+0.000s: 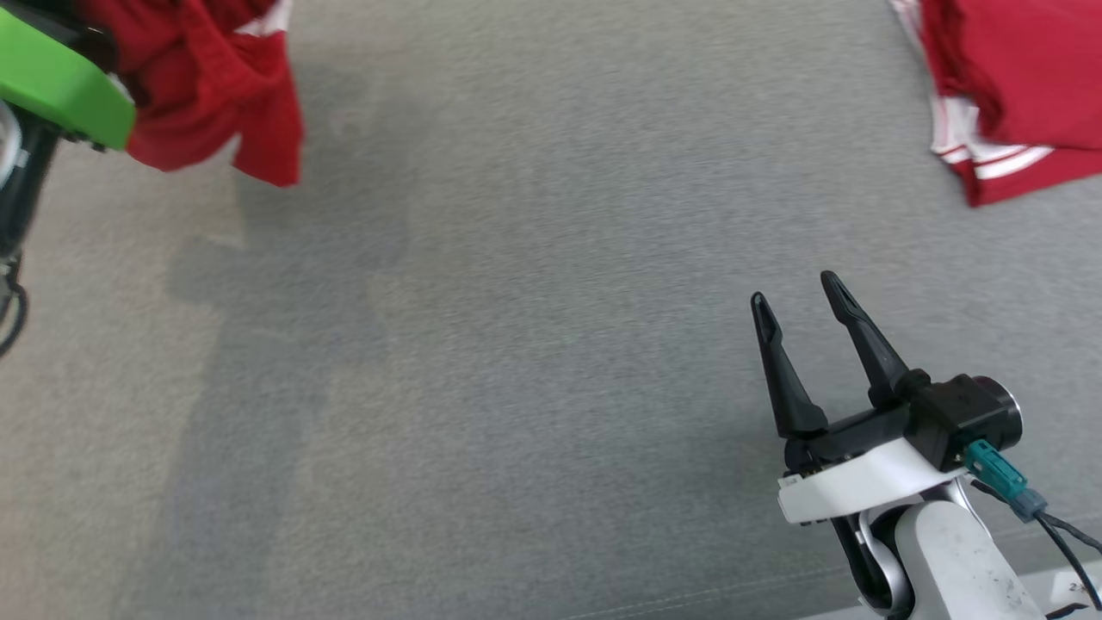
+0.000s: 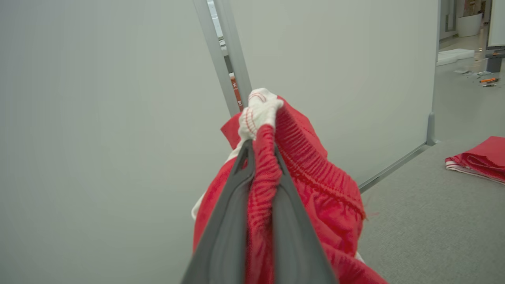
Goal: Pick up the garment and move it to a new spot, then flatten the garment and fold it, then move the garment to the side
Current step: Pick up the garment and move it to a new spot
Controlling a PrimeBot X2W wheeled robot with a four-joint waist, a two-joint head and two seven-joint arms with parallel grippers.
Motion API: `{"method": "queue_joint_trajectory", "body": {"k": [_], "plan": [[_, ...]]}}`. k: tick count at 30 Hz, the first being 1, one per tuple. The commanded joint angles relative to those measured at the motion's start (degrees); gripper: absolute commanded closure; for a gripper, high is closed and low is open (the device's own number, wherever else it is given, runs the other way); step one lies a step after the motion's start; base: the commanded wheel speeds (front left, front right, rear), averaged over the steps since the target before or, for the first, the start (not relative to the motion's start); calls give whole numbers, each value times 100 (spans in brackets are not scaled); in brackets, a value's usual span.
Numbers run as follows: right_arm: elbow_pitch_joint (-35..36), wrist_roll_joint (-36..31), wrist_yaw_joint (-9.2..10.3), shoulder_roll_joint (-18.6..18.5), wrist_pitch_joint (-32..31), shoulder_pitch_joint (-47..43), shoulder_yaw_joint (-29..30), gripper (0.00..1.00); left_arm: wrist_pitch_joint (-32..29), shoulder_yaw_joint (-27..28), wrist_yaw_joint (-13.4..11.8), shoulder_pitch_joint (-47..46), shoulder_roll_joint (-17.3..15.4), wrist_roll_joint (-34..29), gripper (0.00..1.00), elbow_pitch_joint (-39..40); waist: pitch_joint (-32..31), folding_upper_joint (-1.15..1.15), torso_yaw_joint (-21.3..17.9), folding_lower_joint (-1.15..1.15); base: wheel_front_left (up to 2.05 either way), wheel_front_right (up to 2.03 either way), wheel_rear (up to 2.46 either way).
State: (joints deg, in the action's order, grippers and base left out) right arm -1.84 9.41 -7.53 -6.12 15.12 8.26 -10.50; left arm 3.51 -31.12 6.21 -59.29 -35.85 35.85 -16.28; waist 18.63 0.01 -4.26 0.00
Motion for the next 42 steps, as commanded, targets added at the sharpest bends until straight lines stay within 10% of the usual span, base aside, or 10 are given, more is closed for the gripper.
{"method": "queue_joint_trajectory", "body": {"k": [1,11,24,27,28,29,42], "plan": [[2,30,8,16,1,-96,21,0,-46,-37,-55,158,16,20,100,202,-553,-1,-834,0,0,0,0],[202,37,8,150,1,-218,346,0,-204,-840,-288,567,508,-495,100,1249,-230,-1,-1116,0,0,0,0],[225,25,8,272,1,91,220,0,845,-1729,-492,1573,1474,-903,100,-676,365,-1,-807,0,0,0,0],[226,8,8,251,1,107,261,0,990,-1701,-524,1685,1688,-840,55,-1119,377,-1,-674,0,0,0,0],[220,8,8,232,1,102,261,0,1041,-1673,-550,1709,1766,-832,7,-1227,360,-1,-622,0,0,0,0],[212,3,8,215,1,93,263,0,1081,-1639,-594,1718,1823,-848,0,-1285,335,-1,-572,0,0,0,0],[71,4,8,64,1,-265,210,0,1166,-83,-1566,3401,2058,-1412,0,424,-684,-1,127,0,0,0,0]]}}
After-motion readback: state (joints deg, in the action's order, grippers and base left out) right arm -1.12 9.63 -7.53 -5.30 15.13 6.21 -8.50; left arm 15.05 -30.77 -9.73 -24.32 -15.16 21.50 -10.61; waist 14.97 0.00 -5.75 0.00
